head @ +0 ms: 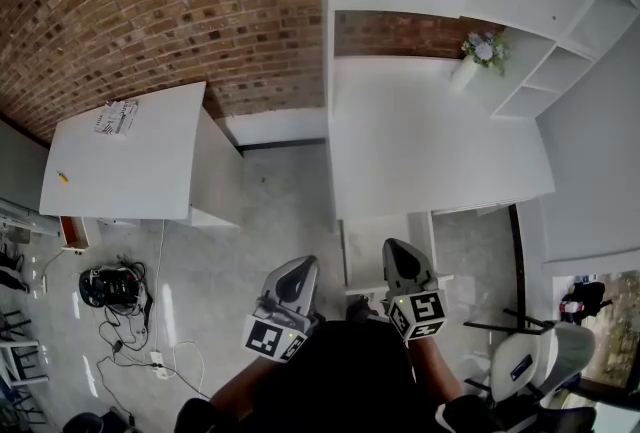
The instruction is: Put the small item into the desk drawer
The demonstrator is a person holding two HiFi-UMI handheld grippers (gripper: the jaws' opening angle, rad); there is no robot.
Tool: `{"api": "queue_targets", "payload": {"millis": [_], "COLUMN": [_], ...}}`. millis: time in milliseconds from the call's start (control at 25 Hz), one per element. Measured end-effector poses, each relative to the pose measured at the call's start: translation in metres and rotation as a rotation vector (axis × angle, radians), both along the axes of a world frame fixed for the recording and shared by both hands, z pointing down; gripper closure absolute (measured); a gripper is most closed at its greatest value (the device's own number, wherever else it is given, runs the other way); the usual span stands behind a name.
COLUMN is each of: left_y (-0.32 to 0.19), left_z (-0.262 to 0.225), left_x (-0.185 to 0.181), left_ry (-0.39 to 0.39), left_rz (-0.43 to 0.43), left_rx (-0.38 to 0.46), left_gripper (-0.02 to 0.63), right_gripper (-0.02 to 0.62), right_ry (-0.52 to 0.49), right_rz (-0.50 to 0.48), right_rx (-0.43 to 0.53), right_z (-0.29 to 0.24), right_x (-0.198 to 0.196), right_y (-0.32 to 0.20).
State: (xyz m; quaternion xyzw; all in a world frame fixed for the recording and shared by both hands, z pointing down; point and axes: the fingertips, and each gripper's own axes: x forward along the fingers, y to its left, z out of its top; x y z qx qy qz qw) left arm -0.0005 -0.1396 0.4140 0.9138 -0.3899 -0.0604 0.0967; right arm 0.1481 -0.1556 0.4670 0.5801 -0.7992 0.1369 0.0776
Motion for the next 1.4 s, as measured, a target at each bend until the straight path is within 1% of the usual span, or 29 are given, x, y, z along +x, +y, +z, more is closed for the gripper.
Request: {"api": "queue_targets", "payload": {"millis": [160, 280, 400, 560, 760, 1400], "left_y": [0.003, 0.005, 0.007, 0.009, 0.012, 0.023], "left_z": [-0.001, 0.000, 0.001, 0.000, 0.001, 0.001], "left_x": [0.004, 0.006, 0.008, 0.010, 0.010, 0.010], "left_ry": [0.003, 0.005, 0.006, 0.008, 0.005, 0.006], "left_rz": [0.010, 0.015, 0.019, 0.022, 0.026, 0.036], "left_rx": [0.002, 0.000, -0.003, 0.001, 0.000, 0.003], "left_gripper": [0.584, 0.584, 0.584, 0.584, 0.584, 0.584], "right_gripper": [0.580, 0.580, 0.581, 0.581, 0.581, 0.581], "right_ry": [-0.004, -0.030, -0.040, -0.053, -0.048, -0.056], "right_rz": [0.017, 0.052, 0.069, 0.061, 0.064, 0.062], "right_rx": [0.077, 0.102, 0.097, 0.090, 0.113, 0.106], "right_z": [-0.029, -0.039, -0.037, -0.032, -0.036, -0.033], "right_x": [-0.004, -0.002, 0.000, 0.000, 0.000, -0.002], "right_y": [0.018, 0.030, 0.037, 0.040, 0.042, 0.054]}}
